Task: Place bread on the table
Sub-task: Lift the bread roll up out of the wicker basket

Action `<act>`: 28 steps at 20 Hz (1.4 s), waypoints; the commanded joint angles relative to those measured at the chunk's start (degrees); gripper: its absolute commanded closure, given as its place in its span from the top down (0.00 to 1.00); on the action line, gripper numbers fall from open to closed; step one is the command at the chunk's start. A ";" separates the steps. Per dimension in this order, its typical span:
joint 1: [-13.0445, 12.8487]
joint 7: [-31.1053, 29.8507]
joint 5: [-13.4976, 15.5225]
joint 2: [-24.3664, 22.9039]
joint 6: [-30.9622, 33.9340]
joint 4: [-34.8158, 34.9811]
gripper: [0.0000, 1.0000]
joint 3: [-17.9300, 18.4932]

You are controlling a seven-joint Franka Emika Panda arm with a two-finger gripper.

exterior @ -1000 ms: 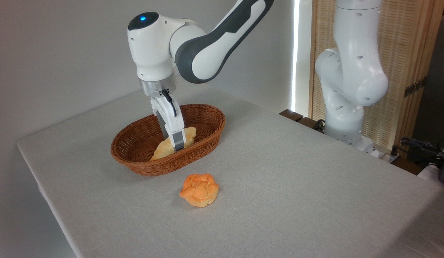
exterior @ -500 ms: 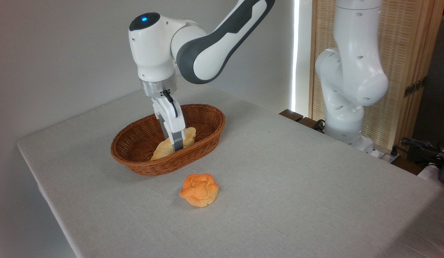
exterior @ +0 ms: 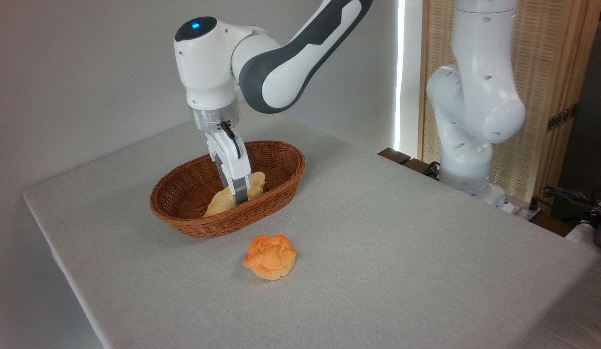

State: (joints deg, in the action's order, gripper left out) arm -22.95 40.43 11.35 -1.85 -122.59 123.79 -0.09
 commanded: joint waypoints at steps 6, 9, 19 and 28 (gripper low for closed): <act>-0.69 0.08 3.67 -0.70 -2.39 0.32 0.17 1.05; -0.43 -0.09 4.38 -0.70 -2.39 -0.91 0.17 1.14; -0.16 -4.31 7.98 -1.40 -2.30 -5.22 0.18 3.60; -0.16 -3.26 0.63 -5.70 11.55 -11.98 0.23 11.41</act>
State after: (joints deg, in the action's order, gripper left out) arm -22.74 36.60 17.23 -5.46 -119.30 115.35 7.85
